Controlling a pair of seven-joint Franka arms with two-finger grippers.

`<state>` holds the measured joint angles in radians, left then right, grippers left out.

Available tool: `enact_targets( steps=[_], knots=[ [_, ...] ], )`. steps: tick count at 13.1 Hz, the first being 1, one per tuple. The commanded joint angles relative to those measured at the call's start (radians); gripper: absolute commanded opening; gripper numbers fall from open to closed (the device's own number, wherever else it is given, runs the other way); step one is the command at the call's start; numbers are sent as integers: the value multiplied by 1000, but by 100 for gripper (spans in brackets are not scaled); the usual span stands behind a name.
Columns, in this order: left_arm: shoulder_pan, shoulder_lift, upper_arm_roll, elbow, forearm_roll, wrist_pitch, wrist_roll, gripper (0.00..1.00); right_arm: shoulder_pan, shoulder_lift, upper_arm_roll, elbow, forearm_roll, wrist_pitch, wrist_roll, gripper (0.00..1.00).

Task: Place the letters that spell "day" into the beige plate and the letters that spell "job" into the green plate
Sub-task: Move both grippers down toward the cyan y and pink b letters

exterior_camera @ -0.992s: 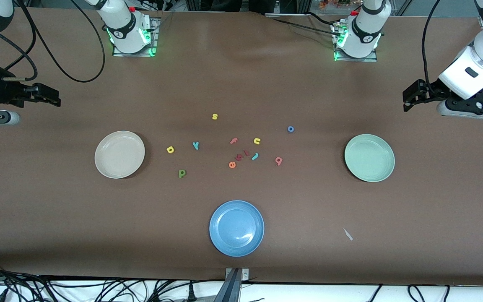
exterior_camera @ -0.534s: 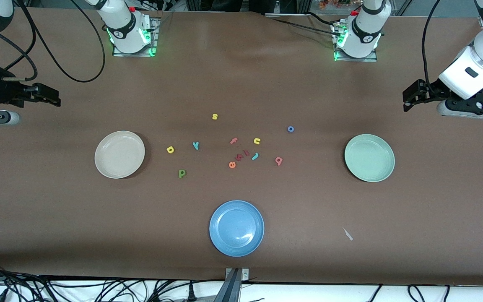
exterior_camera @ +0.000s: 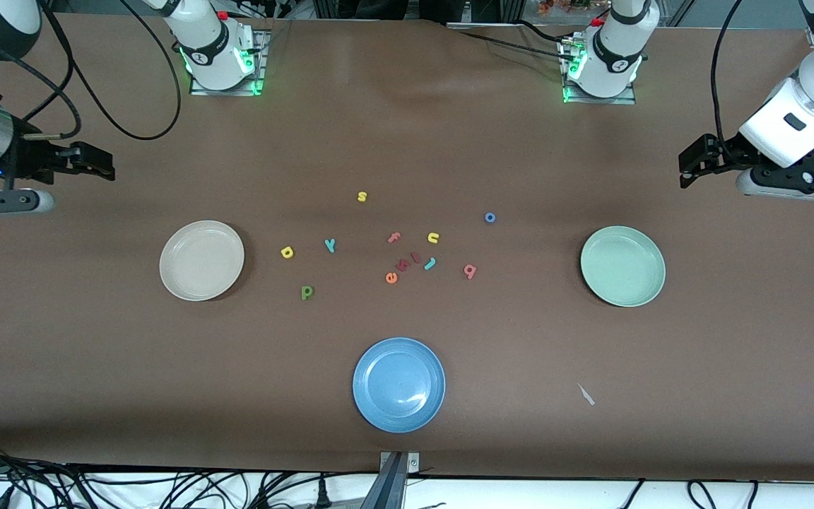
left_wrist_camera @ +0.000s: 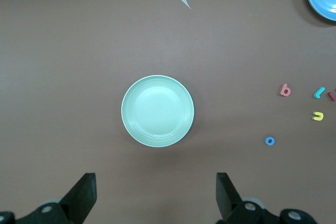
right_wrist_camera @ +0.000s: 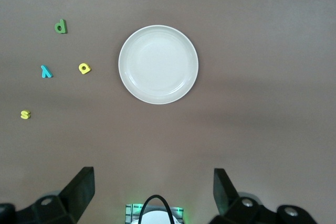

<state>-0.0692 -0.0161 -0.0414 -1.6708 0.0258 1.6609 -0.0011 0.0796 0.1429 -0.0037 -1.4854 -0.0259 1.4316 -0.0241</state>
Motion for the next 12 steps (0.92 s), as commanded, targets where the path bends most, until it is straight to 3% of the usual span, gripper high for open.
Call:
enact_targets(
  steps=[1,3,6,12],
  knots=[
    [-4,12,3,22,6,-9,16,100,6,9,-1,4,14,-11,-10,100],
    [-6,13,3,22,6,-9,16,100,26,47,1,0,9,15,-20,100],
    [-9,25,2,22,5,-9,21,100,110,99,-1,7,-92,7,-17,100],
    [-66,106,2,25,5,-9,32,100,158,141,1,8,-75,3,-19,100]
  ],
)
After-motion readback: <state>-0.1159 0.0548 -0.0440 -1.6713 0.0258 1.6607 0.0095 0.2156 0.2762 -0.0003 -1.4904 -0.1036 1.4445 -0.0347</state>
